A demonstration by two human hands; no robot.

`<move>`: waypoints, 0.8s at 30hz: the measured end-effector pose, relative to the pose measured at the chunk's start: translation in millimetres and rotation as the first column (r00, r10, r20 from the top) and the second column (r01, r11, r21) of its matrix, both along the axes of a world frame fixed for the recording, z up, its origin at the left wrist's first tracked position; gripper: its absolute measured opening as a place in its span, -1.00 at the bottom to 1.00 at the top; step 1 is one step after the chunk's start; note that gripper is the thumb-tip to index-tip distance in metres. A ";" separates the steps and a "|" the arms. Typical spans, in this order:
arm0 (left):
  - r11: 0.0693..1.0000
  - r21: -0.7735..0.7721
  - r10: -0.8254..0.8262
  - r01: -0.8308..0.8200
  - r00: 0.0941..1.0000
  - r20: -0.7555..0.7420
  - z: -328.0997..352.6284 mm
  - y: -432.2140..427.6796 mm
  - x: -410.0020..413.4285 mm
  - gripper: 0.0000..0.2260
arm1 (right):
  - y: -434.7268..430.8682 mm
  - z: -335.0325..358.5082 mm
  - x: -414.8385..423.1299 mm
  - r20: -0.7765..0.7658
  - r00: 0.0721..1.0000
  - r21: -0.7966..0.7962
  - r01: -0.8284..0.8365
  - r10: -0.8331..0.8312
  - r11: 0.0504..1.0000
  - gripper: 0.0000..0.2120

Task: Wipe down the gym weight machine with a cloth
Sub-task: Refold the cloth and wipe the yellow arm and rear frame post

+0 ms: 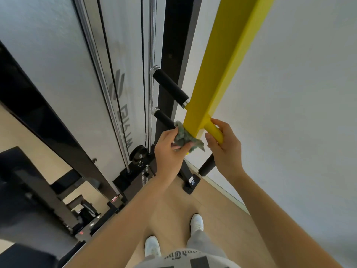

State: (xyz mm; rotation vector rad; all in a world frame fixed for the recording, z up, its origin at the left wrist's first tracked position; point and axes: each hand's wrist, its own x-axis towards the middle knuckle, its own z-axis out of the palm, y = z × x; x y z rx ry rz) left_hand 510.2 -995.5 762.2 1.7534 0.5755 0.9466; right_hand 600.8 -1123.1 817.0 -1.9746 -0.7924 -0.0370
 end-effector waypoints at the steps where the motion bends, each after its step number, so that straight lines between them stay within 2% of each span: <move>1: 0.999 0.032 0.008 -0.009 0.999 0.040 7.3 0.8 1.8 -0.59 | 0.1 -0.1 0.2 0.001 1.000 0.001 0.001 -0.001 1.000 -0.71; 5: 0.993 0.108 0.024 -0.041 0.987 0.158 22.0 1.1 8.6 -0.55 | -0.7 -0.2 1.4 -0.001 1.000 -0.003 0.004 -0.004 1.000 -0.71; 9: 0.987 0.142 0.061 -0.074 0.994 0.091 -9.4 -4.3 9.9 -0.57 | -1.0 -1.8 5.3 -0.003 1.000 -0.012 0.018 -0.018 1.000 -0.72; 13: 0.999 -0.039 0.035 -0.037 0.998 -0.051 -46.8 -17.8 8.4 -0.61 | -1.7 -0.7 10.1 0.030 0.999 -0.020 0.028 -0.027 0.999 -0.71; 17: 0.976 -0.211 0.015 -0.048 0.988 -0.153 -54.1 -20.5 17.5 -0.78 | -2.0 1.9 14.4 0.036 0.999 -0.027 0.031 -0.030 0.999 -0.67; 19: 0.959 -0.277 0.002 -0.057 0.981 -0.194 -54.8 -19.8 19.9 -0.79 | -2.0 2.5 16.3 0.035 0.999 -0.028 0.034 -0.033 0.999 -0.61; 22: 0.946 -0.314 0.026 -0.080 0.985 -0.171 -42.5 -24.4 21.2 -0.83 | -2.0 3.1 17.4 0.038 0.999 -0.029 0.035 -0.033 0.999 -0.62; 24: 0.933 -0.346 0.074 -0.101 0.993 -0.091 -24.6 -30.5 22.8 -0.77 | -1.8 2.3 18.0 0.048 0.998 -0.029 0.031 -0.030 0.999 -0.69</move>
